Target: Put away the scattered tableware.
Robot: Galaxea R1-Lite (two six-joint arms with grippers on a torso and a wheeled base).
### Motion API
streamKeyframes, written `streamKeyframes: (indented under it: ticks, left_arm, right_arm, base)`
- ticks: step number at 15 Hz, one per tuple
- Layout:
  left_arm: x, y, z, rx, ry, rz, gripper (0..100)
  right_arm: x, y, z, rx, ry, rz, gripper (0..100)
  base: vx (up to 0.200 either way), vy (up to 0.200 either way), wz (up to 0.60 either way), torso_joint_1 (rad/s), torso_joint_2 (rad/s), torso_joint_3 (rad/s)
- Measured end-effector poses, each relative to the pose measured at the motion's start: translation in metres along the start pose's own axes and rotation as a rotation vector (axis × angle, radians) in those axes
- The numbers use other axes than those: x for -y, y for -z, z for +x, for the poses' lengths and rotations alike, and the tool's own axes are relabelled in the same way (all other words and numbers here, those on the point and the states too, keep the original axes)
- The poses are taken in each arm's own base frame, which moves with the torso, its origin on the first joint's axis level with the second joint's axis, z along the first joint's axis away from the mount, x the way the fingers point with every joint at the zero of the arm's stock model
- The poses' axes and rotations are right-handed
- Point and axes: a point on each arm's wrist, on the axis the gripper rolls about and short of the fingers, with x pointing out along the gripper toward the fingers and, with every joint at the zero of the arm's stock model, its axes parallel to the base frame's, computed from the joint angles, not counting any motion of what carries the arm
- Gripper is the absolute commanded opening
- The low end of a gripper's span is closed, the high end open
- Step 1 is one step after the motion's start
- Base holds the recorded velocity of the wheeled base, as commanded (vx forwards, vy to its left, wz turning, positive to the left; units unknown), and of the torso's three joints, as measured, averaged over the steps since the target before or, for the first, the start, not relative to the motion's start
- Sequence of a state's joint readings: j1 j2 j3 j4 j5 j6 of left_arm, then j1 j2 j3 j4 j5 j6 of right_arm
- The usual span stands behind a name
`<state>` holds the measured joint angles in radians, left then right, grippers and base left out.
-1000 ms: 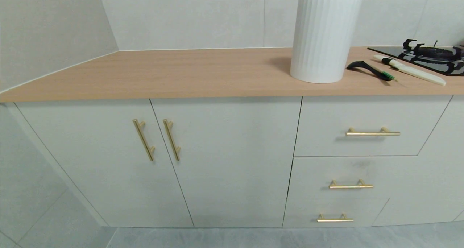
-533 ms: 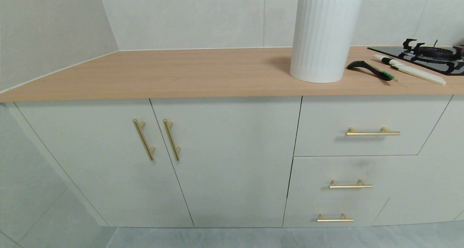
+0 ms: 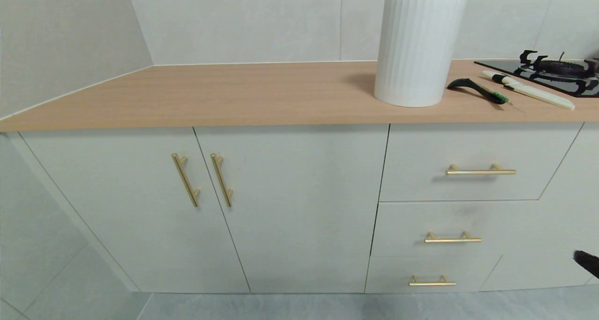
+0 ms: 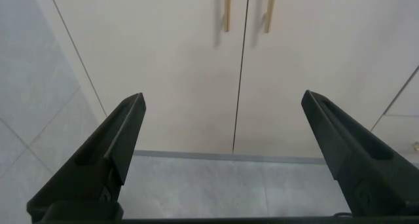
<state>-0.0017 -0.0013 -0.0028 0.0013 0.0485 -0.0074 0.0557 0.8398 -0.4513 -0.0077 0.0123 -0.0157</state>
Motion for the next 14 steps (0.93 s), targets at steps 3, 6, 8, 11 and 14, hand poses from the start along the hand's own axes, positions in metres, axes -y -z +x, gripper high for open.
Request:
streamKeyframes:
  ticks: [3,6,8,11,14]
  left_arm:
    - [0.000,0.000,0.000,0.000,0.000,0.000,100]
    - [0.000,0.000,0.000,0.000,0.000,0.000,100]
    - [0.000,0.000,0.000,0.001,0.000,-0.002,100]
    - [0.000,0.000,0.000,0.001,0.000,-0.002,100]
    - [0.000,0.000,0.000,0.000,0.000,-0.001,100]
  right_arm:
    - [0.001,-0.021,0.072,-0.217,-0.009,-0.017,100]
    - [0.003,-0.015,0.136,-0.381,-0.009,-0.022,100]
    - [0.004,-0.006,0.173,-0.416,-0.004,-0.023,100]
    - [0.006,0.011,0.214,-0.413,0.025,-0.028,100]
    - [0.010,0.030,0.249,-0.396,0.085,-0.035,100]
  base:
    - [0.000,0.000,0.00,0.000,0.00,0.000]
    - [0.000,0.000,0.00,0.000,0.00,0.000]
    - [0.000,0.000,0.00,0.000,0.00,0.000]
    - [0.000,0.000,0.00,0.000,0.00,0.000]
    - [0.000,0.000,0.00,0.000,0.00,0.000]
